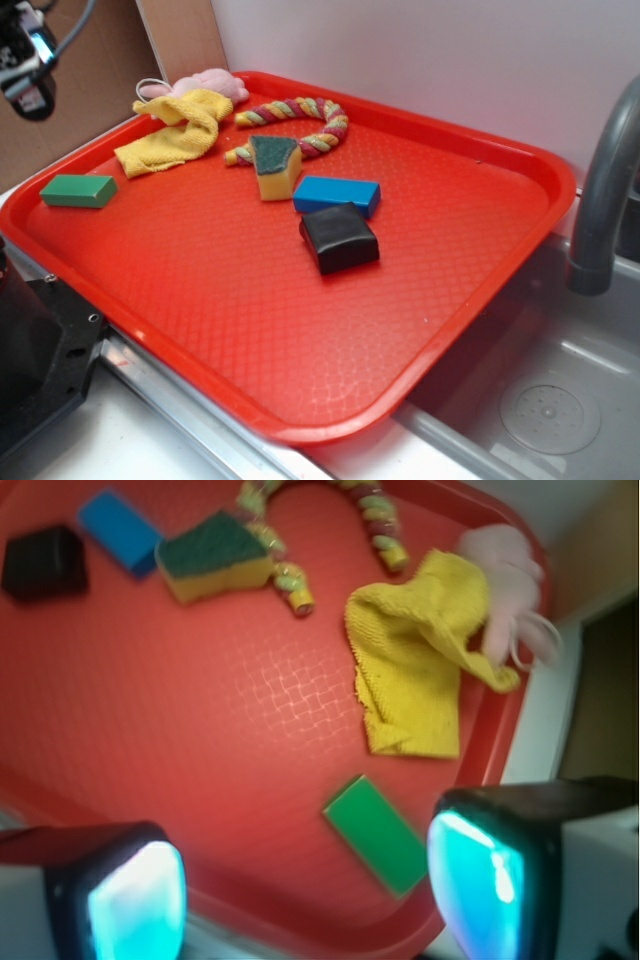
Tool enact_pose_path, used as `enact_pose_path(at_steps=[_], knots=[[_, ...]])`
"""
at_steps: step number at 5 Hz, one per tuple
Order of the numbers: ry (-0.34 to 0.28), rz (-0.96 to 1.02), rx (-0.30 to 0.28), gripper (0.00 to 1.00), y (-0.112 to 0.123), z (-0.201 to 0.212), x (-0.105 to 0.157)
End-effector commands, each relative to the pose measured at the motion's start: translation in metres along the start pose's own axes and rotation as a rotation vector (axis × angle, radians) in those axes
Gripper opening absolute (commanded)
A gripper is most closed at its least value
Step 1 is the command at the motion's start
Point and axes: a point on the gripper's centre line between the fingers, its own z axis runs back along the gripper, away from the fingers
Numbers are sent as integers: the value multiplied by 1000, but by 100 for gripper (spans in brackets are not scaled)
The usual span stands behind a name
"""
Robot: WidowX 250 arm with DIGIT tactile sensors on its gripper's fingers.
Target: Grab the green block.
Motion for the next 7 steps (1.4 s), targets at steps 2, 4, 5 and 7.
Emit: enact_pose_path(at_steps=[2, 4, 5, 7], knots=[[142, -93, 86, 100, 38, -71, -29], [142, -93, 86, 100, 38, -71, -29], [142, -93, 86, 100, 38, -71, -29], [161, -204, 88, 100, 27, -99, -30]])
